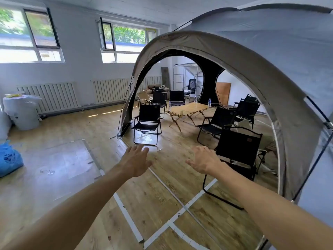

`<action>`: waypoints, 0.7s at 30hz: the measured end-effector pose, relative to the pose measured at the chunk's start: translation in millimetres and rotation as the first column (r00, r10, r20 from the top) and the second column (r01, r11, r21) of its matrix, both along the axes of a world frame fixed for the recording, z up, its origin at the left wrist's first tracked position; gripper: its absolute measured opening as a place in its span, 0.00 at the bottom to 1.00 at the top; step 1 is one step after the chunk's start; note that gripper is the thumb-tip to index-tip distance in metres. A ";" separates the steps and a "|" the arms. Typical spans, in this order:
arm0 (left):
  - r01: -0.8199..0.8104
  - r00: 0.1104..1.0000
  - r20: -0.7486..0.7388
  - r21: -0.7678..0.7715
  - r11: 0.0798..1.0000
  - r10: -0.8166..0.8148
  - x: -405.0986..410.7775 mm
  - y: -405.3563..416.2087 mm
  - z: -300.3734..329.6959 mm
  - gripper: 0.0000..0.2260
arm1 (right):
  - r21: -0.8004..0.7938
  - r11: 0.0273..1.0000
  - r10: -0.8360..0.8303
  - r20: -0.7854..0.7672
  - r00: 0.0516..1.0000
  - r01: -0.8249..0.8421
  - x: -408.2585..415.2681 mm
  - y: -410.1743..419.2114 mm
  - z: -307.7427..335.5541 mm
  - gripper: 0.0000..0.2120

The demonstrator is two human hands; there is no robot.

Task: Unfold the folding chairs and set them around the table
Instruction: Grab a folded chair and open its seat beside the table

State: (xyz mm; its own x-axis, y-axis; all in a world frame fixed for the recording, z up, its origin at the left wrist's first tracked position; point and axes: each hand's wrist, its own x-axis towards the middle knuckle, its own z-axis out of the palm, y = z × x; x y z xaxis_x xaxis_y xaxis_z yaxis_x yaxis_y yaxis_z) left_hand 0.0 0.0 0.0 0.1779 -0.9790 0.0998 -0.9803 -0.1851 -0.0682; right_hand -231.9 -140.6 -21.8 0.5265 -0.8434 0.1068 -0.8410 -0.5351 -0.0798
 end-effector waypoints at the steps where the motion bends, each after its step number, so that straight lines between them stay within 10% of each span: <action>1: 0.009 1.000 0.020 -0.004 1.000 -0.008 13.4 -15.6 0.4 0.29 | 0.001 1.000 0.023 0.005 1.000 -0.023 15.3 -14.7 -0.1 0.33; 21: 0.260 0.964 0.020 0.151 0.954 -0.265 227.2 -496.3 -47.9 0.29 | 0.125 0.962 -0.239 -0.053 0.970 0.244 204.6 -429.1 -23.9 0.34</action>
